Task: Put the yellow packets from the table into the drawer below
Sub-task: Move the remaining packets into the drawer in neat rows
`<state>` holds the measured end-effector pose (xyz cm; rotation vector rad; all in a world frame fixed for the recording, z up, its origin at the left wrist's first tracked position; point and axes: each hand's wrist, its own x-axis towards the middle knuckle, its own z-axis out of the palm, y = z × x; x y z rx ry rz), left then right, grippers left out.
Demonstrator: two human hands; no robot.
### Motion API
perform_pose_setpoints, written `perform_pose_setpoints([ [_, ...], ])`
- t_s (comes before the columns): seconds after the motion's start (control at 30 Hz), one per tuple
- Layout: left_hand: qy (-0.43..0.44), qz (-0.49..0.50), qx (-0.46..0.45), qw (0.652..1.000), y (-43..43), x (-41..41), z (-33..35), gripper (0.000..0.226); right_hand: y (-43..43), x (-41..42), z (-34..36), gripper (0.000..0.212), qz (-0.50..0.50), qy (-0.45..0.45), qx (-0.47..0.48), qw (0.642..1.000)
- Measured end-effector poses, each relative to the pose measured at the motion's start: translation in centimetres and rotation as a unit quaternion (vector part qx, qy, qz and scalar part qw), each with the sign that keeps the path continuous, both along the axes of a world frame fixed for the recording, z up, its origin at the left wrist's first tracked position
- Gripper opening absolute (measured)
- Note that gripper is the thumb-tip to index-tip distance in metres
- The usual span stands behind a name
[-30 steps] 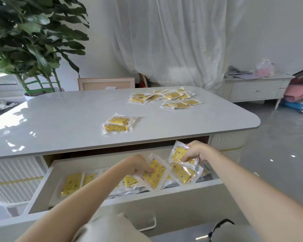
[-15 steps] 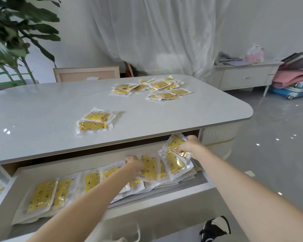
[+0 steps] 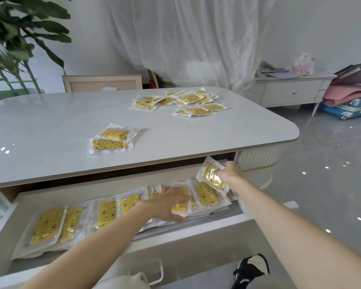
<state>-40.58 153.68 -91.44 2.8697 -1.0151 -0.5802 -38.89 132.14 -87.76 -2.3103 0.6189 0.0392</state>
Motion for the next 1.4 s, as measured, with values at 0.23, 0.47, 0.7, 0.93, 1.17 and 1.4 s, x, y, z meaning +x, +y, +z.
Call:
perform_pose_setpoints([
  [0.23, -0.045, 0.007, 0.061, 0.997, -0.8, -0.6, 0.3, 0.068, -0.5, 0.0, 0.0, 0.023, -0.021, 0.022, -0.034, 0.999],
  [0.47, -0.109, 0.040, 0.092, 0.989, -1.8, -0.9, 0.1, 0.068, -0.1, -1.2, 0.2, 0.049, 0.106, -0.021, -0.261, 0.959],
  [0.7, -0.119, 0.061, 0.085, 0.987, -1.6, -0.7, -0.2, 0.070, 0.9, -1.5, 0.4, 0.067, 0.297, 0.147, -0.186, 0.925],
  [0.93, -0.107, 0.061, 0.074, 0.990, -1.1, -0.3, -0.7, 0.076, 0.2, -2.3, -0.3, 0.071, 0.307, 0.146, -0.222, 0.914],
  [1.17, -0.058, 0.101, -0.016, 0.993, 0.1, -0.9, 1.2, 0.058, 2.3, -2.1, 1.8, 0.047, 0.312, 0.093, -0.184, 0.927],
  [1.4, -0.086, 0.160, -0.096, 0.979, 2.7, -3.0, 5.3, 0.044, 6.3, -2.7, 7.5, 0.033, 0.357, 0.005, -0.096, 0.929],
])
